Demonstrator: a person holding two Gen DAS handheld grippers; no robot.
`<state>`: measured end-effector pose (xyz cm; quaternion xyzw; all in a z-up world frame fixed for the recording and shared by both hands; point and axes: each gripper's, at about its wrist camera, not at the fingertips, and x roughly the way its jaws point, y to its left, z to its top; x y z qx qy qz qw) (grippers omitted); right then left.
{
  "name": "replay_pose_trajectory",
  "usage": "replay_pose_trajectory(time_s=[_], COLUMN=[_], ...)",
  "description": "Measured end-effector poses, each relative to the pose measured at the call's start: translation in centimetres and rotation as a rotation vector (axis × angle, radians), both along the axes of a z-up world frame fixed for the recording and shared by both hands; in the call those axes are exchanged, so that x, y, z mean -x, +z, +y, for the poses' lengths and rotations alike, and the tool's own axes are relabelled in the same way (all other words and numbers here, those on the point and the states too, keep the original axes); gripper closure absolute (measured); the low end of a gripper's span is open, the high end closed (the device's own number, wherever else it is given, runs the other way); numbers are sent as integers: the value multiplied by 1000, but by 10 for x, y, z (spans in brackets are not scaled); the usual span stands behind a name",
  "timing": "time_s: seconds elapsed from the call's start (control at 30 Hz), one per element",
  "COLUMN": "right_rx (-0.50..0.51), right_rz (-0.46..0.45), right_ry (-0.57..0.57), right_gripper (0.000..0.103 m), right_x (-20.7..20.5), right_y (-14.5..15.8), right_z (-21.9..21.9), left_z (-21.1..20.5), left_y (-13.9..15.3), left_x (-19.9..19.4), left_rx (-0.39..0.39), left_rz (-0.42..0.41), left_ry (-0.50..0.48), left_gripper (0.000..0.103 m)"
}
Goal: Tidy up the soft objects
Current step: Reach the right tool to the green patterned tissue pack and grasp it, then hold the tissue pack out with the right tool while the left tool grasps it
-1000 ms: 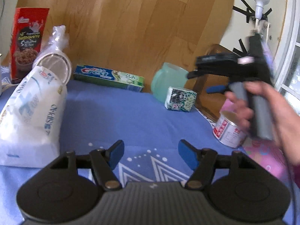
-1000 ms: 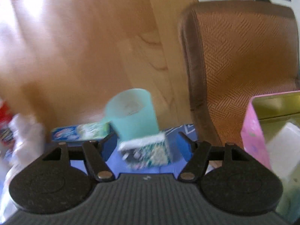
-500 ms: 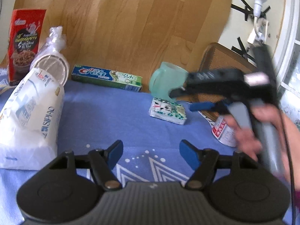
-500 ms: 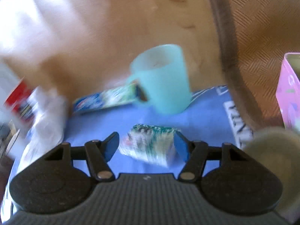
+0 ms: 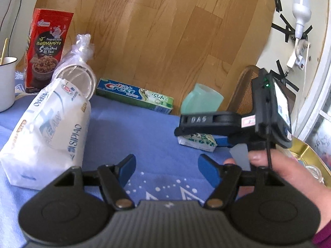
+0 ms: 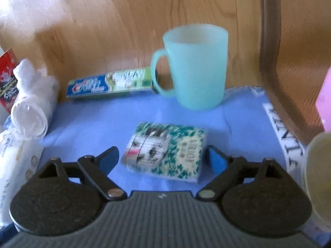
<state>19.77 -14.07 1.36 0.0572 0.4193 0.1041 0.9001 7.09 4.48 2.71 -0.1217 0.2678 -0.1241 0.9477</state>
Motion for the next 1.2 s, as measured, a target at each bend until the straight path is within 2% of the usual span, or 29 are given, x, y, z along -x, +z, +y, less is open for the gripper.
replay_pose_trajectory(time_s=[0.13, 0.27, 0.37, 0.47, 0.6, 0.67, 0.73, 0.83, 0.9, 1.03, 1.1, 1.13, 1.17, 1.2], right_rx=[39, 116, 87, 54, 35, 64, 83, 54, 43, 31, 30, 39, 47, 58], right_rz=[-33, -89, -96, -106, -142, -155, -185, -191, -203, -203, -198, -200, -200, -202], right_ry=[93, 176, 244, 307, 302, 254, 215, 206, 210, 218, 236, 242, 247, 247], right_gripper=[26, 26, 25, 25, 21, 9, 6, 5, 5, 5, 6, 6, 10, 23], right_x=[29, 69, 114, 161, 223, 245, 265, 278, 279, 272, 268, 266, 267, 266], right_y=[8, 12, 18, 20, 24, 22, 21, 20, 20, 19, 16, 14, 12, 10], right_z=[-5, -17, -34, -44, -65, -74, -83, -94, -97, -96, -89, -86, -84, -81], left_z=[-1, 6, 10, 5, -14, -24, -34, -46, -56, -75, -83, -87, -91, -95], left_y=[1, 4, 2, -1, -1, -2, -4, -2, 1, 1, -4, -8, -11, -10], left_x=[1, 4, 2, -1, 5, 7, 11, 27, 42, 69, 71, 70, 71, 75], left_rx=[3, 44, 74, 60, 11, 3, 11, 65, 69, 16, -2, -14, -23, -36], left_rz=[-8, -29, -10, 13, 5, 18, 52, 107, 119, 156, 204, 238, 249, 237], left_ry=[-7, 1, -2, -32, -154, -243, -314, -383, -416, -422, -414, -407, -402, -404], left_gripper=[35, 35, 35, 35, 35, 35, 35, 35, 35, 36, 39, 46, 48, 52])
